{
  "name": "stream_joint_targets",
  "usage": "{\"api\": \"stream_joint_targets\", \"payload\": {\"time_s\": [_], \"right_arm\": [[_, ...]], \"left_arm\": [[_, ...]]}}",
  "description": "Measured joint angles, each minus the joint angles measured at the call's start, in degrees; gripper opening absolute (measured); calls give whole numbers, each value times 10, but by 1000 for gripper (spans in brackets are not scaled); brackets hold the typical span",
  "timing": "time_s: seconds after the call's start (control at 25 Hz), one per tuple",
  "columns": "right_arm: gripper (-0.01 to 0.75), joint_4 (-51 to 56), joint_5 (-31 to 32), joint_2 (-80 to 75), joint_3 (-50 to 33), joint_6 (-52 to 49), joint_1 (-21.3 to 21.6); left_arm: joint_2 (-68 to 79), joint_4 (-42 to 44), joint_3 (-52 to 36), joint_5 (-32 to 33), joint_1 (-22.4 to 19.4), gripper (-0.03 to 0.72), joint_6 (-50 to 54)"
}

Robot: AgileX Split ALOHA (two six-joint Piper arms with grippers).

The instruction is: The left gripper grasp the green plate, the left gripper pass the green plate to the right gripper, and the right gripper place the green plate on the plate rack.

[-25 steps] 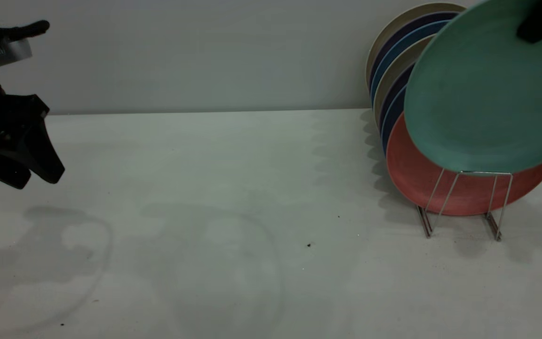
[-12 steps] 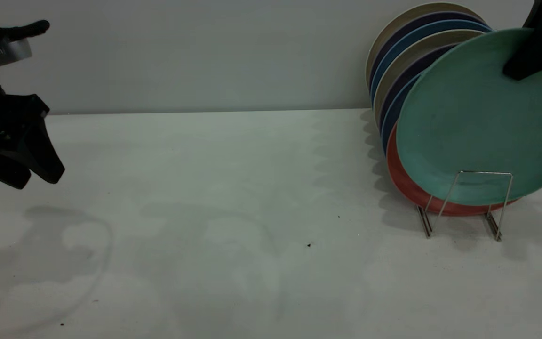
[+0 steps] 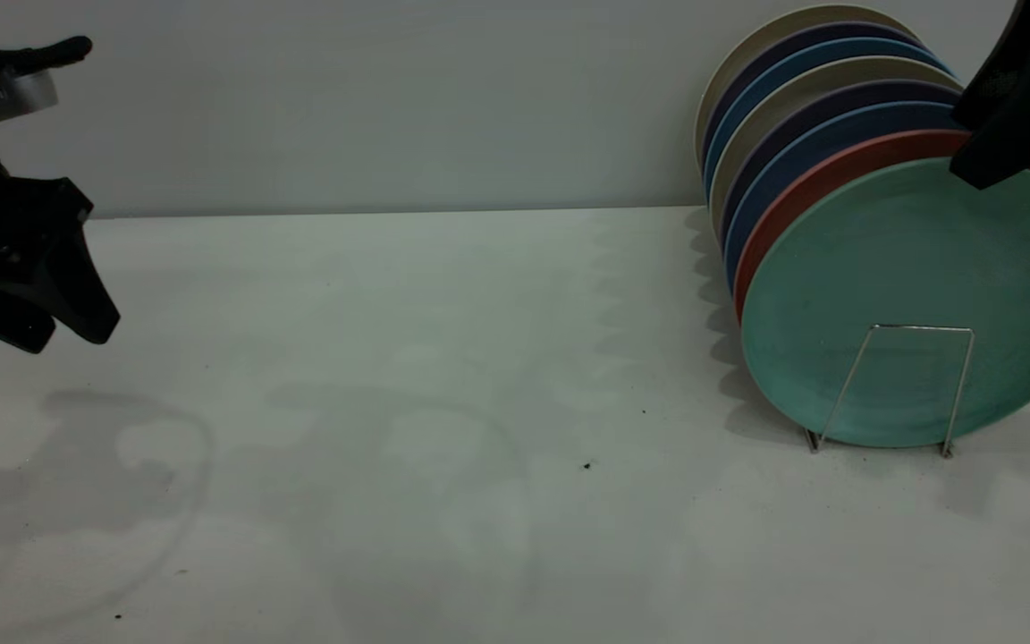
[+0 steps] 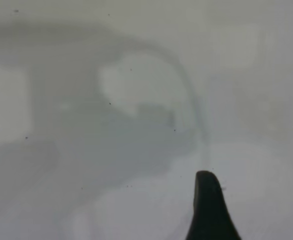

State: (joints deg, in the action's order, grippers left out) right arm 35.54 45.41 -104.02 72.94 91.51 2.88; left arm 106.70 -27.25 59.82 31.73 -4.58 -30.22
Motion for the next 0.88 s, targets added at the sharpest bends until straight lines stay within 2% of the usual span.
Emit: {"api": "stream_joint_targets", "payload": {"time_s": [0.16,0.32,0.44,0.52,0.64,0.76,0.88], "right_arm": [[578,-3,42,54,1,-172,0],[580,-24,81,112,2,-467,0],[580,-121,119,125,4,-676,0],[578,-212,168,124,4,-772,0],[560,-297,230,130,4,-840,0],[531,-318,238,160,-4,-863,0],[510,-306,240,227,-45,-864,0]], "left_arm": [[0,54,14,12,-22,499,42],[0,156,68,83,-45,499,133],[-8,211,94,139,-48,499,189],[-28,226,96,169,-49,499,203],[-71,229,97,208,-49,499,213],[-126,230,95,249,-49,499,225],[-198,230,66,273,-49,499,227]]}}
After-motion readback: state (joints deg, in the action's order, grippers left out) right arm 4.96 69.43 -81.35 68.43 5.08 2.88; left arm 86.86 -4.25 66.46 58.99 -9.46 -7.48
